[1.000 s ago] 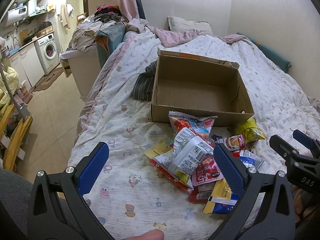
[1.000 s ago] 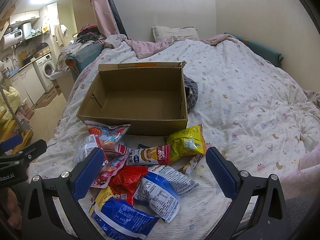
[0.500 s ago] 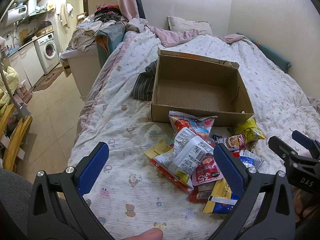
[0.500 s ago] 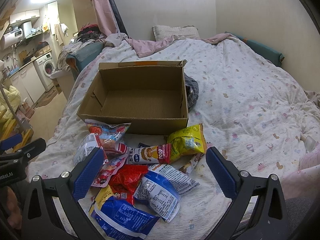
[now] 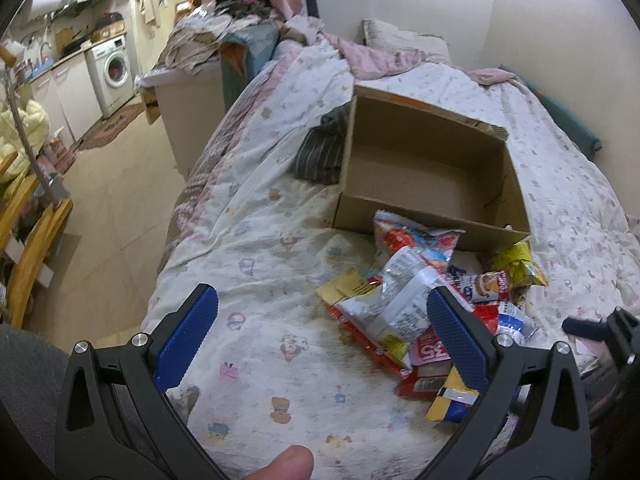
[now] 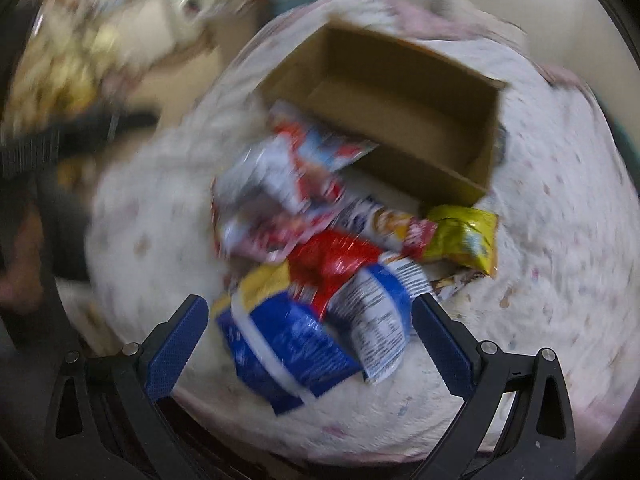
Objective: Organize snacks
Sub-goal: 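Grasp the blue-and-yellow bag with the right tool while the left tool grasps the white-and-red bag, then carry both bags into the box and open both tools to drop them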
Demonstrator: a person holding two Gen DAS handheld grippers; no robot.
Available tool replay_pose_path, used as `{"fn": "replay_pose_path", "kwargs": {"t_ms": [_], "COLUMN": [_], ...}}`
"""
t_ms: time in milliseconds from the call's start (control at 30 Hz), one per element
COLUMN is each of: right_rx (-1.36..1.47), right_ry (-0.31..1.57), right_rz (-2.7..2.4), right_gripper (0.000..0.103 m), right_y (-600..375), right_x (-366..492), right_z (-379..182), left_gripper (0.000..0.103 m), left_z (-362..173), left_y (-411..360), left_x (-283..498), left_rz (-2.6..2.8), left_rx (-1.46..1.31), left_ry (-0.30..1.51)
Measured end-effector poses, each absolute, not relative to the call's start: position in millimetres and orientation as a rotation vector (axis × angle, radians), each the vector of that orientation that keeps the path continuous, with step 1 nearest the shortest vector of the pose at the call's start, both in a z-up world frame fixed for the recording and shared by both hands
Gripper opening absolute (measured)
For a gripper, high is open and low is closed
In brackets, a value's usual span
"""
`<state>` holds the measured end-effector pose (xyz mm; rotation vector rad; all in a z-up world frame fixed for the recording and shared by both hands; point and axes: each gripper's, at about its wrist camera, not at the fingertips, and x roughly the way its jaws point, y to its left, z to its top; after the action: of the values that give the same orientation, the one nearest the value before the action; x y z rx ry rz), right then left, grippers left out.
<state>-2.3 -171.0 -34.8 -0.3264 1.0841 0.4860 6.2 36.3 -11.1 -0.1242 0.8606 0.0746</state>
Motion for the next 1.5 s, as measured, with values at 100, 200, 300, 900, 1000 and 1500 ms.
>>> {"fn": "replay_pose_path", "kwargs": {"t_ms": [100,200,300,900,1000,1500], "right_rx": [-0.506,-0.596,-0.702,-0.171,-0.049,0.070], "right_ry": [1.171,1.231,1.230,1.206,1.121,1.070], "right_rz": [0.545,0.575,0.590,0.673,0.630,0.370], "right_gripper": [0.103,0.103,0.102,0.052,0.051,0.051], "right_y": [-147.6,-138.8,-130.7,-212.2,-223.4,-265.0], "right_x": [-8.0,-7.4,-7.1,44.8,52.1,67.2], "right_z": [-63.5,-84.6,-97.3,-26.2,-22.0,-31.1], "left_gripper": [0.103,0.103,0.103,0.103,0.103,0.086], "left_z": [-13.3,-13.6,-13.9,-40.4,-43.9,-89.1], "left_y": [43.1,47.3,48.4,20.4,6.9,-51.4], "left_x": [7.7,7.4,7.1,34.1,48.9,113.2], "left_rz": [0.089,0.093,0.092,-0.003,-0.083,-0.359], "left_rx": [-0.144,-0.159,-0.162,-0.002,0.024,0.273], "left_ry": [0.885,0.895,0.906,1.100,1.164,1.360]}}
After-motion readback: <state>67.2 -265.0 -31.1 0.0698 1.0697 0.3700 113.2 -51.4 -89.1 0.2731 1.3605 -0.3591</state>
